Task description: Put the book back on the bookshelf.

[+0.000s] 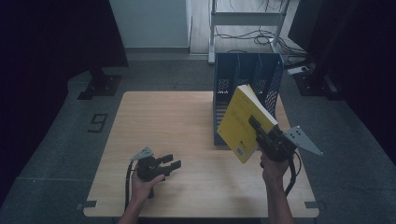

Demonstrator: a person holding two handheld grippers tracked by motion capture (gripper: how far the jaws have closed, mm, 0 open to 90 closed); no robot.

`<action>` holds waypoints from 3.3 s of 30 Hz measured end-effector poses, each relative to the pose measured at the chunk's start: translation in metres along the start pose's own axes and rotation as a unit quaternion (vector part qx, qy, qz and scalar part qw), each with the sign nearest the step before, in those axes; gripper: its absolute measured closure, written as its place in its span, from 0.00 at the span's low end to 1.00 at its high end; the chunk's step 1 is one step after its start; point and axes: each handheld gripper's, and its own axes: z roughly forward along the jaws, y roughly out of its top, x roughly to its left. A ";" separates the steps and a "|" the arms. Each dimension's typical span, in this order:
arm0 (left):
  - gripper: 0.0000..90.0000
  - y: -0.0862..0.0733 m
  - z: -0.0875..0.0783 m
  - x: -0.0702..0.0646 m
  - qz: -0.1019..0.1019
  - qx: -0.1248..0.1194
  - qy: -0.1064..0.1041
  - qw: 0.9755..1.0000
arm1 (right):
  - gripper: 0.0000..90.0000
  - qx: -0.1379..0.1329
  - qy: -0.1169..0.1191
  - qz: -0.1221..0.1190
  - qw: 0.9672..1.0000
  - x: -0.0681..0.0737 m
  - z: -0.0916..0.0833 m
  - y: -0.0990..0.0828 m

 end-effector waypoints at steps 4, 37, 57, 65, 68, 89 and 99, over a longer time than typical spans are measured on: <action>0.45 0.000 0.000 0.000 0.000 0.000 0.000 1.000 | 0.83 0.001 -0.003 0.000 1.000 0.000 0.004 0.000; 0.45 0.000 -0.001 0.003 -0.005 0.000 0.003 1.000 | 0.83 0.017 -0.040 0.004 0.999 -0.014 0.036 -0.002; 0.45 0.000 -0.002 0.003 -0.005 -0.002 0.002 1.000 | 0.83 0.022 -0.049 -0.005 0.999 -0.011 0.055 0.003; 0.45 0.000 -0.002 0.003 -0.006 -0.003 0.003 1.000 | 0.83 0.027 -0.057 -0.010 0.998 -0.011 0.063 0.004; 0.45 0.000 -0.002 0.003 -0.006 -0.003 0.002 1.000 | 0.83 0.029 -0.061 -0.009 0.998 -0.012 0.066 0.003; 0.45 0.000 -0.003 0.004 -0.008 -0.002 0.002 1.000 | 0.83 0.035 -0.083 -0.011 0.996 -0.019 0.082 -0.002; 0.45 0.001 -0.005 0.004 -0.010 -0.006 0.003 1.000 | 0.83 0.035 -0.090 -0.018 0.995 -0.019 0.091 0.001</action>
